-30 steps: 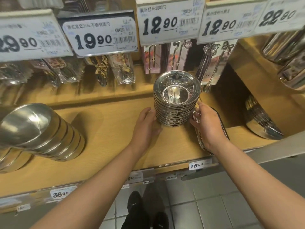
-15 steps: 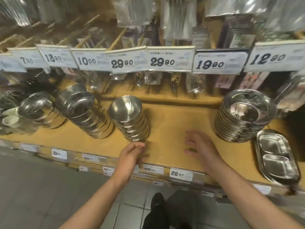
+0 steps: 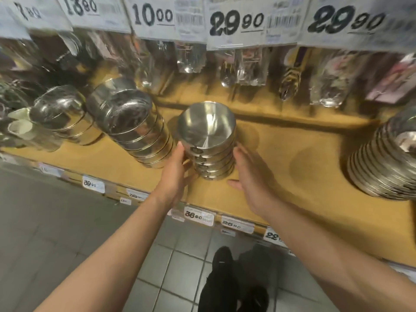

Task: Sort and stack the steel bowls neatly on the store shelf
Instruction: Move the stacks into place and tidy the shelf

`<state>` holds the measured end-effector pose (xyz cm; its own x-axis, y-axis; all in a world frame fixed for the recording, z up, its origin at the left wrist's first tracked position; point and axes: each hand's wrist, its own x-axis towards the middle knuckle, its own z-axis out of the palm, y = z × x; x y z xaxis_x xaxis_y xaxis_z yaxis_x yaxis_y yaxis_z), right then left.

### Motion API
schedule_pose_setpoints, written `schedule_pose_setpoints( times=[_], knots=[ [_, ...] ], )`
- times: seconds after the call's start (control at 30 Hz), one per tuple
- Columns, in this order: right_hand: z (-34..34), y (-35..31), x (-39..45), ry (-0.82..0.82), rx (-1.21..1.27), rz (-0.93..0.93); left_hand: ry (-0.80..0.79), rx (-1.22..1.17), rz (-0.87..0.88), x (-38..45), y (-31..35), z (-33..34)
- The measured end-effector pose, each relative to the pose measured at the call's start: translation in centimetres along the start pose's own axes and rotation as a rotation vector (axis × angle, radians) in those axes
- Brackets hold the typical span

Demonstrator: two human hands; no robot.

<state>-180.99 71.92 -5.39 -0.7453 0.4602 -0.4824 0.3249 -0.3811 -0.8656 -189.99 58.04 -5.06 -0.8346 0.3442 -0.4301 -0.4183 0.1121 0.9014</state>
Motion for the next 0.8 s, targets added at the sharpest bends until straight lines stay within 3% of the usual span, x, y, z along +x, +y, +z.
schedule_pose_setpoints(
  times=[0.3, 0.43, 0.57, 0.8],
  knots=[
    [-4.8, 0.0, 1.1, 0.088, 0.139, -0.069, -0.151, 0.06, -0.001, 0.4, -0.2, 6.0],
    [-9.5, -0.3, 0.4, 0.17, 0.093, -0.085, -0.262, 0.068, 0.005, 0.3, -0.8, 10.3],
    [-14.0, -0.2, -1.1, 0.187, 0.02, -0.217, -0.33, 0.025, -0.024, 0.2, -1.7, 14.4],
    [-17.3, -0.9, -1.7, 0.159, 0.242, -0.221, -0.419, -0.006, -0.004, 0.0, -2.4, 18.4]
  ],
)
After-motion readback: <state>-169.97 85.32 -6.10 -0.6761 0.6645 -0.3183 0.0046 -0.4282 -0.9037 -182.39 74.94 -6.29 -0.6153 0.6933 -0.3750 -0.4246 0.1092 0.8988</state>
